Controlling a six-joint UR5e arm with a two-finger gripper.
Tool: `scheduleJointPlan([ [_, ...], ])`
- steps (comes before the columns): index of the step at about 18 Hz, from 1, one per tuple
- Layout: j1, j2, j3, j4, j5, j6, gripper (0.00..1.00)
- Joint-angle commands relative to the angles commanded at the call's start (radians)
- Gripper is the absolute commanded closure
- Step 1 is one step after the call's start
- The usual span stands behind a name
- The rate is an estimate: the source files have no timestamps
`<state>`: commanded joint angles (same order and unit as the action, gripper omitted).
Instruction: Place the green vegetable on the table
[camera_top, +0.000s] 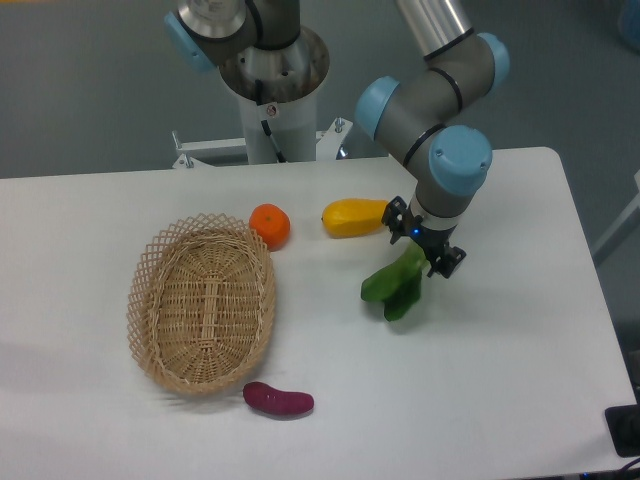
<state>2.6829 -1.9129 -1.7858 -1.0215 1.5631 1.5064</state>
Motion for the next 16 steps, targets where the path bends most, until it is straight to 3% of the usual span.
scheduleJointPlan([
  [6, 0.003, -0.003, 0.106, -0.014, -0.002, 0.000, 0.00],
  [11, 0.006, -0.041, 0.248, -0.118, -0.005, 0.000, 0.00],
  [16, 0.011, -0.083, 0.330, -0.137, -0.035, 0.000, 0.00],
])
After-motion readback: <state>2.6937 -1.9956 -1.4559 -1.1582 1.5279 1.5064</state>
